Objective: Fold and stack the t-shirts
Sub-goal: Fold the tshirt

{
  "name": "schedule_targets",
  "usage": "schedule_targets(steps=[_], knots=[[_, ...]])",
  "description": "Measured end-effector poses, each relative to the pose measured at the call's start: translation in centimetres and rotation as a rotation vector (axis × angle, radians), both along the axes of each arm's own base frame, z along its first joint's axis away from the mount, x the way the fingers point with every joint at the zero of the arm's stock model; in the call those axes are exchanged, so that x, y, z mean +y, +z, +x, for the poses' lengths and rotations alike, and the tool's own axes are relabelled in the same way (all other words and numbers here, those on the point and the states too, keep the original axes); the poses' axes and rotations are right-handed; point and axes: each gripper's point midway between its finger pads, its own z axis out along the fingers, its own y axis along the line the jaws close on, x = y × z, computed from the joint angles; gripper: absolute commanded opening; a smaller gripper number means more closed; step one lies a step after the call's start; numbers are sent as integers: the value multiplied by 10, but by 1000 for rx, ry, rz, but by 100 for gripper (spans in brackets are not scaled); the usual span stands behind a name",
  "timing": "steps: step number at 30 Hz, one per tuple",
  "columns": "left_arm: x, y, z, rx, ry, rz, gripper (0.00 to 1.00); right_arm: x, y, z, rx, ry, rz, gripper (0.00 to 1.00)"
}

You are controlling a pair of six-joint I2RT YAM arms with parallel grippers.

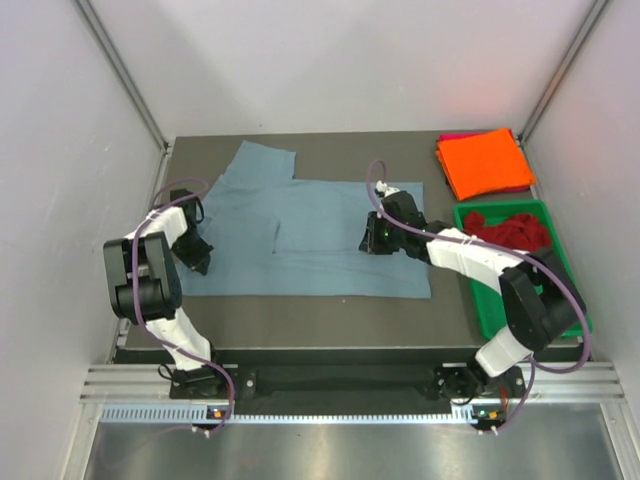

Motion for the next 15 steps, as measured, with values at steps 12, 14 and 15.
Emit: schedule_targets(steps=[12,14,15], knots=[[31,65,41,-113,-60,225,20,-59,-7,-22,48,-132,-131,20],[12,85,52,-189,-139,216,22,-73,-7,-29,51,-164,-151,20],[-1,95,56,-223,-184,205,21,-80,-6,-33,48,-182,-160,20]])
